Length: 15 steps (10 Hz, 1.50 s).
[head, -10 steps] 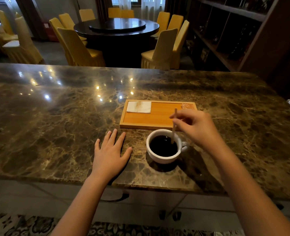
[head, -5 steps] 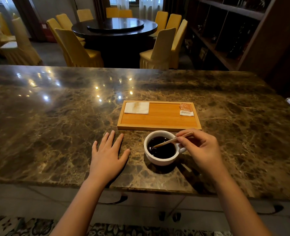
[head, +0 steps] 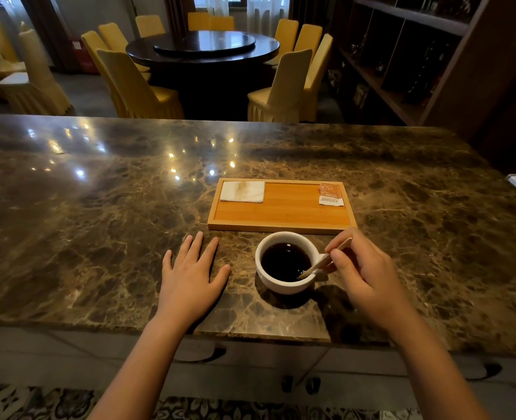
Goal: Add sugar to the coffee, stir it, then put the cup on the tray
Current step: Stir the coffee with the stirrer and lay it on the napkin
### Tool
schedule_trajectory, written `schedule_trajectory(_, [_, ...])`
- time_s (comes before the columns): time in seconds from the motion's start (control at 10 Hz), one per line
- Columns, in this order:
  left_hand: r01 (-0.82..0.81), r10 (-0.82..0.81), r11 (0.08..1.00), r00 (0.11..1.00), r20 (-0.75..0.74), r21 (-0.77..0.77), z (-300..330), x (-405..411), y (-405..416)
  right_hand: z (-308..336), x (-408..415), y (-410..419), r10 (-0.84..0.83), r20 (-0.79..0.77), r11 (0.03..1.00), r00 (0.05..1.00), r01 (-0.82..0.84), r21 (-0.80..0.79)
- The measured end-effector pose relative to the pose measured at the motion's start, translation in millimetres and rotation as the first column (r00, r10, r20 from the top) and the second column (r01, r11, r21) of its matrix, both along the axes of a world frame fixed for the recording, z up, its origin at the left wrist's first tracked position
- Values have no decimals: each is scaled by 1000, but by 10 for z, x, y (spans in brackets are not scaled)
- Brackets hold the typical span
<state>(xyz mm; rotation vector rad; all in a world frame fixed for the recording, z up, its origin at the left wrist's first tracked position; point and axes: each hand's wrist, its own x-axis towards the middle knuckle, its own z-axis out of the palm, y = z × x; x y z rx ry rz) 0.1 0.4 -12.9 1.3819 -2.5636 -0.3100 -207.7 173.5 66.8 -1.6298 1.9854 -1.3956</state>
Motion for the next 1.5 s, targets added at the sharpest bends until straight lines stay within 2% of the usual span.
schedule_trajectory(0.1, [-4,4,1000,1000,9,0,-1,-2,-1,-13,61,-27,77,194,997,978,-71,-36])
schedule_trajectory(0.2, [-5,5,1000,1000,13,0,-4,-5,-3,-57,118,-70,114,295,992,949,-90,-92])
schedule_trajectory(0.3, [-3,3,1000,1000,5,1,-4,-5,-6,-138,167,-128,91,323,987,942,-41,-158])
schedule_trajectory(0.4, [-2,2,1000,1000,0,2,-4,-4,-3,-168,172,-142,52,235,984,971,-10,-179])
schedule_trajectory(0.5, [1,-1,1000,1000,1,3,1,-2,-7,-172,162,-132,-5,-60,985,998,-6,-173])
schedule_trajectory(0.6, [5,-5,1000,1000,3,6,2,-2,-8,-161,161,-107,-27,-195,989,980,-3,-150])
schedule_trajectory(0.7, [5,-5,1000,1000,1,7,-1,0,-11,-104,174,-53,-53,-133,992,990,36,-123])
schedule_trajectory(0.9, [0,0,1000,1000,4,1,-10,3,-10,-86,193,-70,-22,145,994,989,37,-107])
schedule_trajectory(1.0, [-2,2,1000,1000,1,-1,-12,0,-8,-117,221,-95,7,192,992,981,18,-124])
schedule_trajectory(1.1, [1,-1,1000,1000,0,3,-12,-5,-13,-138,238,-119,-6,117,987,993,24,-159])
schedule_trajectory(1.3, [0,0,1000,1000,1,-1,-7,-2,-5,-141,201,-102,-60,-193,989,979,32,-146])
schedule_trajectory(1.5, [-3,3,1000,1000,-2,0,-7,-4,-8,-99,175,-68,-92,43,986,995,97,-132])
